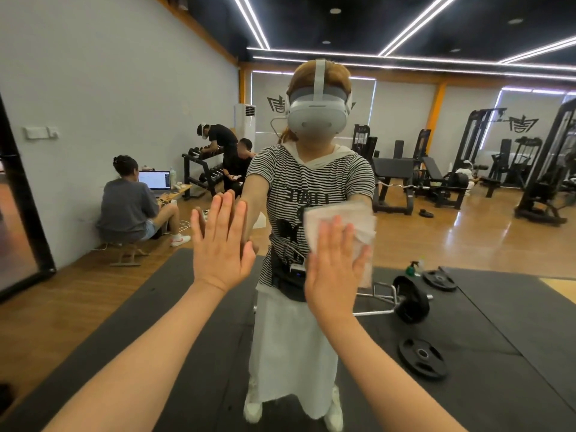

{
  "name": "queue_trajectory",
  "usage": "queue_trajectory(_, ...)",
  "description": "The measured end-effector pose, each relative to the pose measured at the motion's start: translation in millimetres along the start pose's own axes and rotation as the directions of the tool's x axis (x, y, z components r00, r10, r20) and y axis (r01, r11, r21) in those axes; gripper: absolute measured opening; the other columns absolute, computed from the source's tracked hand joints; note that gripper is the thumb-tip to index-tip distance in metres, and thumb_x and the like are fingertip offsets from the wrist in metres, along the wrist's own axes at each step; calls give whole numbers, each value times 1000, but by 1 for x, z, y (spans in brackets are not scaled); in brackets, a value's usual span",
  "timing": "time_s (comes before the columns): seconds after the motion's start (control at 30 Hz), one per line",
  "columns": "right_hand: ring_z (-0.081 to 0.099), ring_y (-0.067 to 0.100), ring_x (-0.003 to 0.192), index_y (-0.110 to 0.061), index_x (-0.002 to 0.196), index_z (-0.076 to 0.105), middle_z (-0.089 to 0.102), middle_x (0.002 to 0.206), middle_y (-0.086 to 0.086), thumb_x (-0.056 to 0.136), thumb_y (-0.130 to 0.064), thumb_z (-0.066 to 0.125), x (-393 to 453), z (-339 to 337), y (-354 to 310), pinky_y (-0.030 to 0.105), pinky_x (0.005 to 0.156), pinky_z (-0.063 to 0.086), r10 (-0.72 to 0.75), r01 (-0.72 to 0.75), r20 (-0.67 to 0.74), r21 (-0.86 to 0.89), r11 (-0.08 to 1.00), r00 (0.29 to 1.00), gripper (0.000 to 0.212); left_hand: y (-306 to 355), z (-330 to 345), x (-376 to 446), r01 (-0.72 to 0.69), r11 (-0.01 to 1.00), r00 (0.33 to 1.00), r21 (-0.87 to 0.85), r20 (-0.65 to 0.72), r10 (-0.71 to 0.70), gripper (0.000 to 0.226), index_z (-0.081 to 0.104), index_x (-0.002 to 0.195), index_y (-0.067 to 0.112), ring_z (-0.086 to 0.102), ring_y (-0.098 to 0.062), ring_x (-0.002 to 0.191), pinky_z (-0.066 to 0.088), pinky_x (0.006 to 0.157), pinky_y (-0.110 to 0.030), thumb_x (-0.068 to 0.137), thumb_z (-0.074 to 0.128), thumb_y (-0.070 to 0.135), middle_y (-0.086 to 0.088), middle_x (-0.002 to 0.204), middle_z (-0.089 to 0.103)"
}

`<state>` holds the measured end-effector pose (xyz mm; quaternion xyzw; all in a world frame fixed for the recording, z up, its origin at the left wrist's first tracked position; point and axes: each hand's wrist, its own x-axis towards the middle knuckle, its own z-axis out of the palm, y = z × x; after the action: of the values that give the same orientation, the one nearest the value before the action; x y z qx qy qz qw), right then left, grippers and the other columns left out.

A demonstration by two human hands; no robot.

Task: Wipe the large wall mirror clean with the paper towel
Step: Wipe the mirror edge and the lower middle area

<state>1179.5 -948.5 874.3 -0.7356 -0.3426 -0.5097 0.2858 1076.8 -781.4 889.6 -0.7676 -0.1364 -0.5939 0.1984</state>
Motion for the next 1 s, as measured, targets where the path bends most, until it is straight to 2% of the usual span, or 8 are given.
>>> queue_trajectory(0.07,4,20,148,-15,148,26,22,154,4,88,-22,39,-4,10,-21,50,116,-2,-181,182,39,-28,983,983,62,-1,-1,1,-8,1000,1000,12,-1,8,76,-1,156,17,-6,-17,150,-2,118,-48,90,32,35,1,162,-13)
queue_trajectory(0.1,-1,18,149,-16,150,24,22,154,3,88,-22,40,-5,14,-28,50,117,-2,-196,197,31,-30,980,980,64,-1,-1,1,-8,1000,1000,13,1,8,75,-1,156,17,-6,-17,150,-2,118,-48,90,31,35,1,163,-13)
queue_trajectory(0.27,-7,15,149,-19,155,-3,18,157,2,89,-22,40,-9,23,-36,49,118,-4,-145,143,-14,-64,988,989,79,0,-5,3,-4,1000,1000,9,14,4,77,-1,156,16,-5,-17,150,-2,118,-48,89,34,35,0,163,-12)
queue_trajectory(0.4,-4,15,150,-20,156,-1,-6,163,-3,89,-22,40,-12,28,-39,48,118,-5,-137,134,-66,-51,990,988,79,0,-15,5,8,999,998,-44,62,-6,77,5,156,16,-1,-19,150,-3,119,-47,88,39,33,-9,161,9)
queue_trajectory(0.5,-3,16,150,-21,156,0,-9,163,-4,91,-24,39,-13,29,-39,49,118,-4,-134,130,-78,-56,990,988,75,-7,-32,3,-40,992,987,-117,148,57,71,20,151,13,14,-29,147,3,118,-48,85,43,28,-14,155,19)
queue_trajectory(0.6,-4,15,150,-22,155,-1,-10,162,-6,94,-26,36,-12,28,-38,47,118,-6,-128,124,-75,-57,991,989,72,-37,-46,-8,-64,991,978,-113,190,85,67,26,148,13,16,-32,144,0,119,-46,84,43,26,-15,154,19)
queue_trajectory(0.87,-4,14,150,-23,156,0,-9,163,-7,94,-27,36,-11,27,-39,45,119,-7,-124,114,-108,-96,989,986,72,-177,-71,-32,172,984,946,39,273,-176,68,29,145,3,15,-37,142,-15,118,-36,84,37,31,-25,153,24)
queue_trajectory(1.0,-6,14,149,-23,156,2,-11,162,-7,93,-27,35,-11,26,-40,45,119,-8,-121,109,-101,-123,986,987,71,-227,-74,-30,328,943,900,61,283,-332,73,24,149,0,11,-40,145,-6,117,-50,85,31,34,-25,157,17)
